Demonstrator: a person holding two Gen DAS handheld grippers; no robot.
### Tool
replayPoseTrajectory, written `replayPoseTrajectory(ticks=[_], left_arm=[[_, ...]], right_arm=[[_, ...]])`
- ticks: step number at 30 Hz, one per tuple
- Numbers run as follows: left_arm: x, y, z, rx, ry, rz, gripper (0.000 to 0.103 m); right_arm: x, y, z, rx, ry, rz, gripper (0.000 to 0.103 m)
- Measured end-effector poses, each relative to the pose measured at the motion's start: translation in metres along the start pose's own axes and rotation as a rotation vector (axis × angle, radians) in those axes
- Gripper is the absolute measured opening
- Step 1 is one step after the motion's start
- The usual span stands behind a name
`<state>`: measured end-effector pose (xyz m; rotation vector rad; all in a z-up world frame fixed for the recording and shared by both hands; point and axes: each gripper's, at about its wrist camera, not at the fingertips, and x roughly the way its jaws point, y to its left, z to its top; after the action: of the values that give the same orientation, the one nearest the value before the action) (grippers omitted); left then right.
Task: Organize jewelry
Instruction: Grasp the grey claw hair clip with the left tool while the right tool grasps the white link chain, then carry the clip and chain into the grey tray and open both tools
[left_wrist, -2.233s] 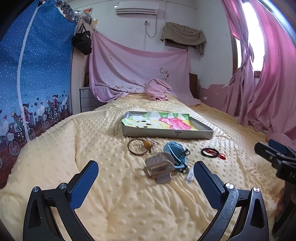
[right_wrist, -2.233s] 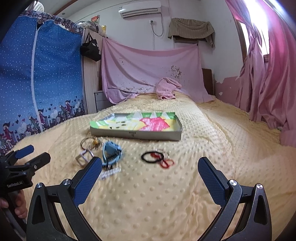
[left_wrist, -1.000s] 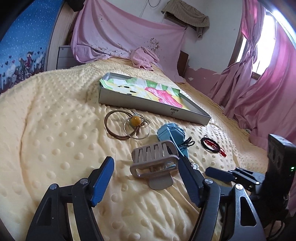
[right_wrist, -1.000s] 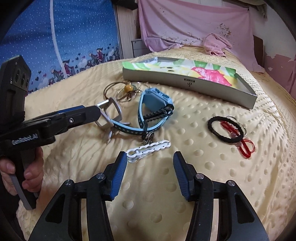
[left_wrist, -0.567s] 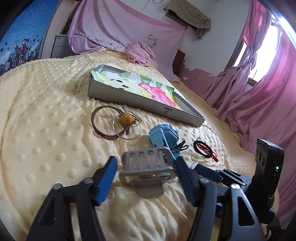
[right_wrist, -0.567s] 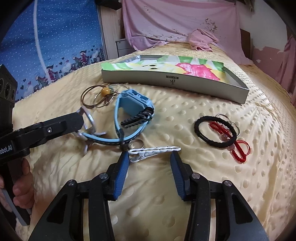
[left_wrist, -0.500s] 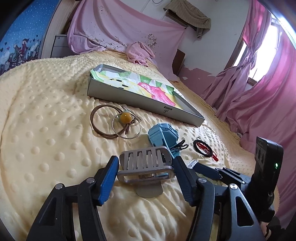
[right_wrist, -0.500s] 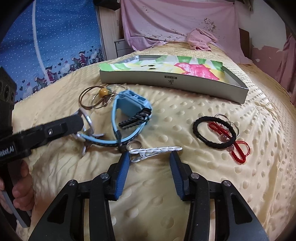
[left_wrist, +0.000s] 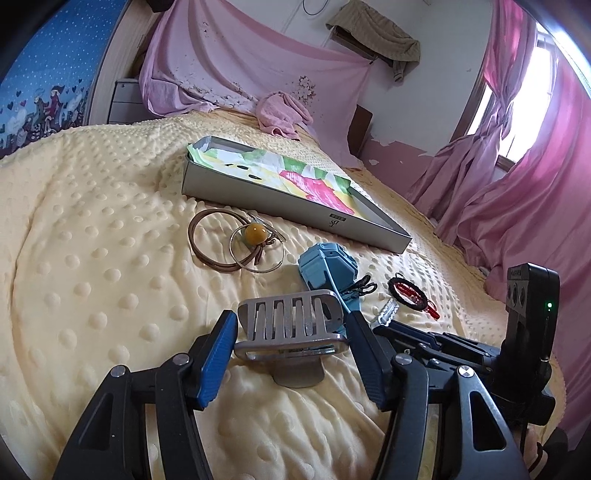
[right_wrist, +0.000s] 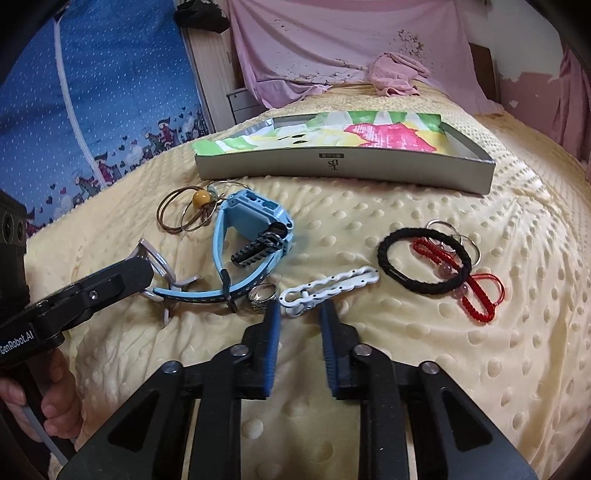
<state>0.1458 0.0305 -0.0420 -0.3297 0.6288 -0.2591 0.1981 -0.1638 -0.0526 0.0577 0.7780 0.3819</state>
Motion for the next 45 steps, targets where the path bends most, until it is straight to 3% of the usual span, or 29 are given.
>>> replayPoseTrajectory(ticks=[14,21,28,33,41,45], left_arm=[[0.000,-0.002,-0.002,0.010,-0.004,0.003,0.059],[0.000,-0.002,-0.002,0.009,-0.004,0.003,0.059],[0.000,-0.002,-0.002,0.010,-0.003,0.003,0.059],[0.000,-0.001,-0.002,0.010,-0.004,0.003,0.059],[-0.005,-0.005,-0.003,0.010,-0.017,-0.026,0.058],[-0.012,-0.013,-0.001,0.017,-0.029,-0.012,0.058]], right_arm=[[0.000,-0.008,0.000,0.076,0.024,0.039,0.016],[0.009,0.005,0.007,0.068,0.054,-0.033,0.031],[0.010,-0.004,0.011,0.156,0.027,-0.086,0.029],[0.014,-0.004,0.008,0.159,0.025,-0.115,0.019],[-0.001,-0.010,0.000,0.176,-0.027,-0.035,0.016],[-0.019,-0.011,-0.004,0.174,-0.094,0.020,0.016]])
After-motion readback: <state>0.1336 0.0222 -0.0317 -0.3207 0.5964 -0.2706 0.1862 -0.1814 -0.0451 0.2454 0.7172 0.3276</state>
